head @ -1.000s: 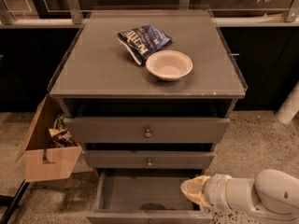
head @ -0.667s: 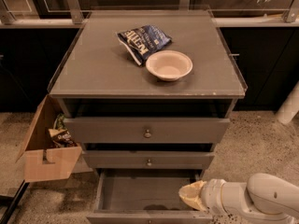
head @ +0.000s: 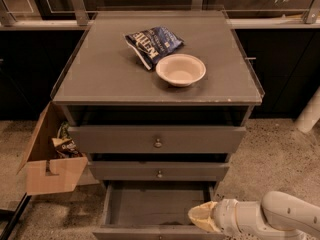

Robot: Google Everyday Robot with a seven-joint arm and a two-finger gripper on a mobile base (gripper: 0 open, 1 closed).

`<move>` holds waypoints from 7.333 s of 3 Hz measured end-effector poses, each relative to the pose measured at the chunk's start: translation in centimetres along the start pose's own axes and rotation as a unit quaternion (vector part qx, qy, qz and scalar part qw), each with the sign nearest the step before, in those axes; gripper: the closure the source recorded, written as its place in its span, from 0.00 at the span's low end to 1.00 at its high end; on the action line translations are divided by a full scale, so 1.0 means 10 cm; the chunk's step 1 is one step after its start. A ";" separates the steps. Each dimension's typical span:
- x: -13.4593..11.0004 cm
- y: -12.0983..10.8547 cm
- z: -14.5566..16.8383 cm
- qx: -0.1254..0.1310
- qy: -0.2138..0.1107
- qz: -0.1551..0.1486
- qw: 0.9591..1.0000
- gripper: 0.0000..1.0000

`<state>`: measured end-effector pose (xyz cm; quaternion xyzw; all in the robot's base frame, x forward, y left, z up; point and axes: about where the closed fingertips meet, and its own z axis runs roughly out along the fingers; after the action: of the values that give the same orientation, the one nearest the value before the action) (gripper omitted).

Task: Close bottom drawer

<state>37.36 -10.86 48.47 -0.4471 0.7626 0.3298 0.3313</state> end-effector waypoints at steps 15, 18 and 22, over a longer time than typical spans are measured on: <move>2.48 -0.86 1.58 0.061 0.003 0.154 0.986 1.00; 2.38 -0.99 1.69 0.053 -0.008 0.140 0.989 1.00; 2.39 -1.53 1.69 0.101 -0.003 0.130 0.986 1.00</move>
Offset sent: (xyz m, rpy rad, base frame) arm -0.0050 0.0129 -0.0452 0.0471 -0.1127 -0.1211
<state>45.62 -14.28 16.69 -0.3073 0.8428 0.2922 0.3315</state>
